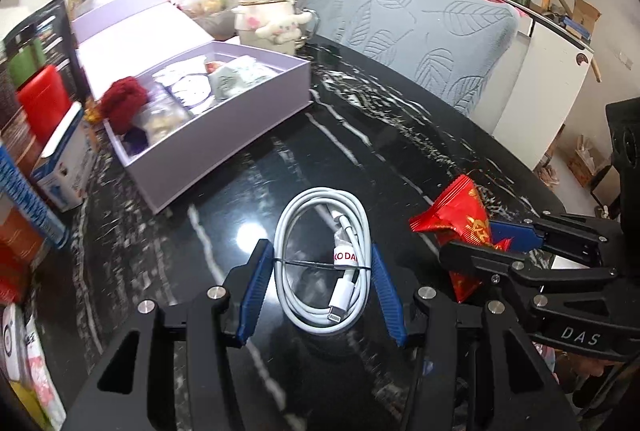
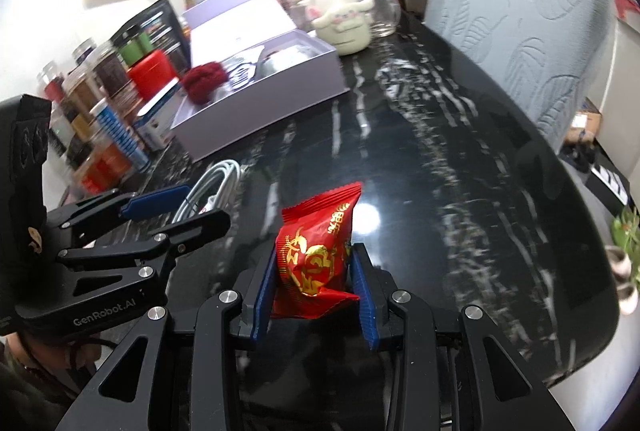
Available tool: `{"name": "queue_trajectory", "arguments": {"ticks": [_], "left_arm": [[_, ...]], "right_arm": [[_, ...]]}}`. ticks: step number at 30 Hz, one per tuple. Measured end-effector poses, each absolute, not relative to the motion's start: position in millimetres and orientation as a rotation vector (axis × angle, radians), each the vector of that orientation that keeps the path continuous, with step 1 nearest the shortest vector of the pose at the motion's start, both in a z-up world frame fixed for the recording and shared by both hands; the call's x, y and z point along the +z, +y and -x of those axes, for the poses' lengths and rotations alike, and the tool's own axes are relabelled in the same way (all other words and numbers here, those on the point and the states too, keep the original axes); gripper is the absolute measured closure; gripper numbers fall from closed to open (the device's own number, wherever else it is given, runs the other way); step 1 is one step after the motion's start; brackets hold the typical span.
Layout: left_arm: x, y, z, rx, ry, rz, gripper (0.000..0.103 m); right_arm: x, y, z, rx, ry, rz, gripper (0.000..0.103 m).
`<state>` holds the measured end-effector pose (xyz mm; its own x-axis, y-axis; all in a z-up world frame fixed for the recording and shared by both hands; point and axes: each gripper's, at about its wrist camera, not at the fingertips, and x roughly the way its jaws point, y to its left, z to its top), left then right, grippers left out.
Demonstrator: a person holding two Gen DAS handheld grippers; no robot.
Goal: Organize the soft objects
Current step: 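Carry the white cable with left tool while right tool carries red packet toward the box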
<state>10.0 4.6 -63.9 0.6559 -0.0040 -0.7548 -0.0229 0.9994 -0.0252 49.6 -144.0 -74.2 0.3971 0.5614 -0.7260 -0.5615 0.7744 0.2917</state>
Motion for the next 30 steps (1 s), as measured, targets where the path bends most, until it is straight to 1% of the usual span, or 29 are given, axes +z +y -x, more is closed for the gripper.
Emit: {"name": "queue_trajectory", "arguments": {"ticks": [18,30], "left_arm": [[-51.5,55.5,39.4,0.133,0.828,0.058,0.053],[-39.9,86.6,37.3,0.187,0.8,0.113,0.053]], "right_arm": [[-70.1,-74.2,-11.4,0.914,0.919,0.099,0.068],[-62.1,-37.2,-12.3,1.01,0.915,0.133,0.068]]}}
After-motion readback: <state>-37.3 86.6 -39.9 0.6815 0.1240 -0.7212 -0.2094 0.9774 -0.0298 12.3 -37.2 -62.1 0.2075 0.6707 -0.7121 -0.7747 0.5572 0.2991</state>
